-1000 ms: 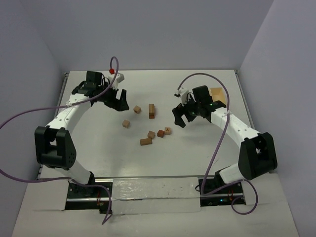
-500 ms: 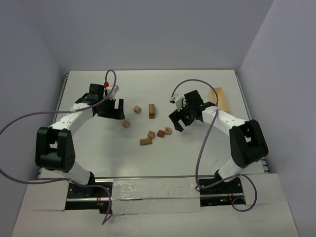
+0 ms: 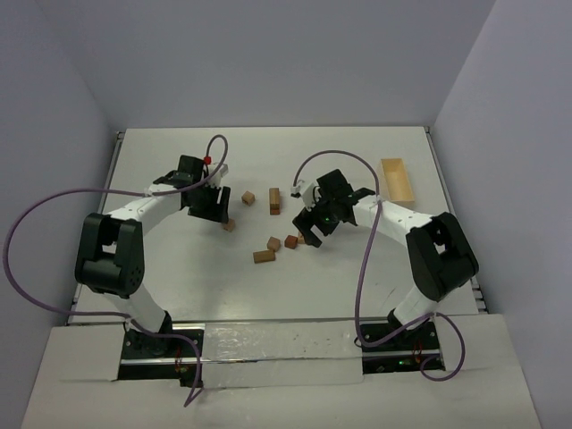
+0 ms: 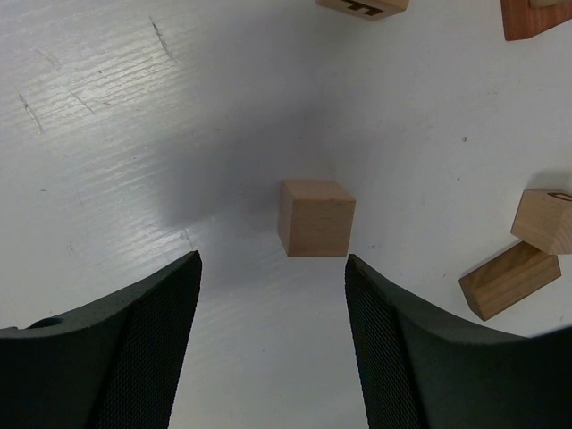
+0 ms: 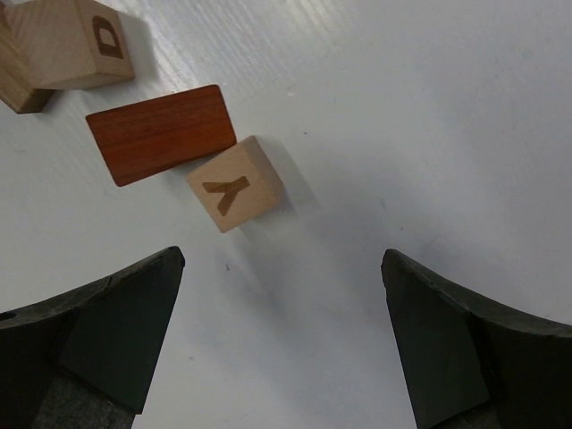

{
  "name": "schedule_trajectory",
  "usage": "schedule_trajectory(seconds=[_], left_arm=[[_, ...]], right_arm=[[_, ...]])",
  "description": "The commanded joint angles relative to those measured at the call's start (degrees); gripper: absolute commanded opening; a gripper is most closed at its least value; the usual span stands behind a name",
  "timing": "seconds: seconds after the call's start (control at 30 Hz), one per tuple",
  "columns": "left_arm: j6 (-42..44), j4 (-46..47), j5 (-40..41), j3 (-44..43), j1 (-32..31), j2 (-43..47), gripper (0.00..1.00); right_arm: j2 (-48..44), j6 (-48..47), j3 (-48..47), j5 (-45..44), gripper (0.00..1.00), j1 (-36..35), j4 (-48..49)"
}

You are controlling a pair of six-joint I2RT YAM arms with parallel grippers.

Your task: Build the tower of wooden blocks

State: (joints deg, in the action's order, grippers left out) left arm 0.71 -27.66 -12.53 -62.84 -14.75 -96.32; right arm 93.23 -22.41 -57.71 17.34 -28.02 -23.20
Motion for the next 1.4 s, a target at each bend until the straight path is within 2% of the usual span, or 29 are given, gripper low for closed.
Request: schedule_trajectory(seconds=[0.0, 0.23, 0.53, 0.93, 1.17, 1.37], left_arm=[[0.2, 0.4, -0.4, -3.0, -1.1, -0.4, 0.72], [0.4, 1.4, 2.9, -2.6, -4.6, -0.6, 0.69], [0.2, 0.9, 6.5, -3.5, -5.6, -3.2, 0.57], [0.4, 0.8, 8.0, -4.6, -7.0, -5.5, 0.53], [1.8, 0.6, 6.4, -4.9, -7.0, -5.9, 0.34], [6.9, -0.9, 3.9, -8.2, -7.0, -5.4, 0.18]], right_arm=[[1.0, -1.0, -2.9, 0.8, 1.00, -1.0, 1.0], [2.3, -1.0, -4.2, 0.3, 1.00, -1.8, 1.4], [2.0, -1.2, -3.6, -0.6, 1.00, -2.1, 1.6], [2.3, -0.9, -3.6, -1.2, 1.00, -2.2, 1.8], [1.7, -1.0, -2.7, -1.2, 1.00, -2.2, 2.2], [0.5, -1.0, -1.9, -0.5, 1.00, -2.0, 2.1]])
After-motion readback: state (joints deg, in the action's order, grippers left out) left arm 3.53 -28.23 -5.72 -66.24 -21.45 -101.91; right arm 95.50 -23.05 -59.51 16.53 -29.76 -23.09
